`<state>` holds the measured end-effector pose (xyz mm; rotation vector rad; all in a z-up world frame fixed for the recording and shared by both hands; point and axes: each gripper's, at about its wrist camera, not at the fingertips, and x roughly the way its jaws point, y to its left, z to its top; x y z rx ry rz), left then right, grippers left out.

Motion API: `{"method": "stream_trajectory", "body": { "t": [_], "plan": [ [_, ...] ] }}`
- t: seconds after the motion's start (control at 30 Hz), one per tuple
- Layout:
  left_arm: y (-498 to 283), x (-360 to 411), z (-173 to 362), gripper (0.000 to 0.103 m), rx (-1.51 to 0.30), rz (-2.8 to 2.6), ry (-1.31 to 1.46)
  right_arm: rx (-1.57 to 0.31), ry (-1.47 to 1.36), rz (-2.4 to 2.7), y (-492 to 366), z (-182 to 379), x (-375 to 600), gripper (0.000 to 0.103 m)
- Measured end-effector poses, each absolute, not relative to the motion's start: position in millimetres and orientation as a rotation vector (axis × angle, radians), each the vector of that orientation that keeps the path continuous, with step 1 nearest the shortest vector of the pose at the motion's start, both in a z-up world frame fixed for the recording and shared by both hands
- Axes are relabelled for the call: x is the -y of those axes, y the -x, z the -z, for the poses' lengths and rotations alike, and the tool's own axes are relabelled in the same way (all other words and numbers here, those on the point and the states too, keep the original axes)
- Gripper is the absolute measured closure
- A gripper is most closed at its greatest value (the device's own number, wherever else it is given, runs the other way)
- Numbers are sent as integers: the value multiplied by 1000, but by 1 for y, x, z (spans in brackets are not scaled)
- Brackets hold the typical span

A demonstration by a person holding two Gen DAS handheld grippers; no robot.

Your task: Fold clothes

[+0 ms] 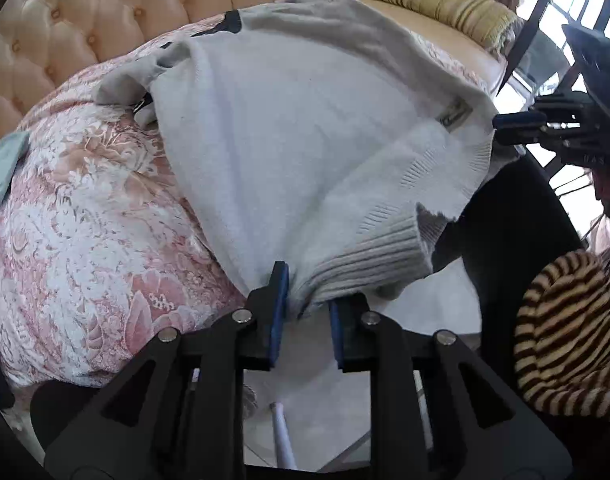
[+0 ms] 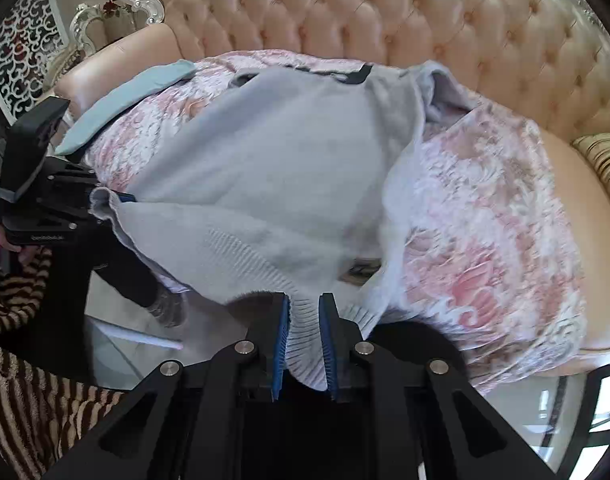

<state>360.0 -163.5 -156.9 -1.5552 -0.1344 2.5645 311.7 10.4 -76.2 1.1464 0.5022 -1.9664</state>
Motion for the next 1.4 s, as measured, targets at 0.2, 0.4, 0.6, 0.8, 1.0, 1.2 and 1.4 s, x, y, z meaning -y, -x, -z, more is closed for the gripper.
{"method": "stream_trajectory", "body": {
  "t": [0.2,0.4,0.6,0.8,1.0,1.2,1.4],
  "plan": [
    [-356,190,134,36,322,-2576,1542,-540,-1073,1972,-297,38,12,83],
    [-348,222,113,32,510,-2580,1519,-410,-1110,1927,-263,13,32,73],
    [-338,253,95,29,670,-2580,1500,-128,-1201,1917,-221,3,24,66],
    [-308,276,86,23,734,-2593,1498,183,-1273,1997,-138,5,8,64],
    [-234,285,94,19,854,-2519,1468,744,-1454,1883,-25,58,-3,55],
    [-199,274,109,19,832,-2462,1533,826,-1556,1865,12,100,10,55],
    [-175,262,119,19,739,-2466,1573,848,-1531,1876,33,118,16,55]
  ]
}}
